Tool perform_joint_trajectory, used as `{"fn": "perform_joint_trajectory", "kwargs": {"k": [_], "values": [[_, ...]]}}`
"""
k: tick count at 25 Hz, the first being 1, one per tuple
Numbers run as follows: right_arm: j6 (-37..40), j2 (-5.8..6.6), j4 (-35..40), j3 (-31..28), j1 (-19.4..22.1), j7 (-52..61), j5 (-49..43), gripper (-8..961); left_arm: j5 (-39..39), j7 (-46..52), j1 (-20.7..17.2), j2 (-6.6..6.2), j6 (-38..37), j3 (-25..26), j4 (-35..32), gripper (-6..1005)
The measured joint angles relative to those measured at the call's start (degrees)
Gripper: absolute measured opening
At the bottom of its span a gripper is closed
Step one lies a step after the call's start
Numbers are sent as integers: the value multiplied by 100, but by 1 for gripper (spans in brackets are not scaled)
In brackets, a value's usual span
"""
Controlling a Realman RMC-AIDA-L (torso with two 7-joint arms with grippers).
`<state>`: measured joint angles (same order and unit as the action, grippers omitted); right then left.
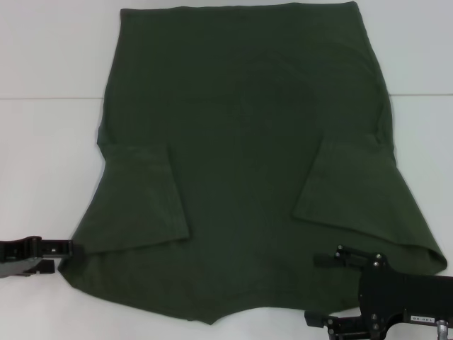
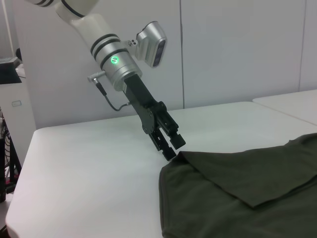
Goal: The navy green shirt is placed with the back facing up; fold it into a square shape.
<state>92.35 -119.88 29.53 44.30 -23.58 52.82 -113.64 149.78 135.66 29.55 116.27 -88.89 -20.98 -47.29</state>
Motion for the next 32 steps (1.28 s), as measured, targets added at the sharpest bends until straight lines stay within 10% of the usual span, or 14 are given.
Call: {"fn": "perform_joint_trajectory", "kwargs": {"k": [32], "values": [[108, 0, 11, -27, 30, 0, 0, 943, -47, 4, 340, 42, 25, -4, 459, 823]]}}
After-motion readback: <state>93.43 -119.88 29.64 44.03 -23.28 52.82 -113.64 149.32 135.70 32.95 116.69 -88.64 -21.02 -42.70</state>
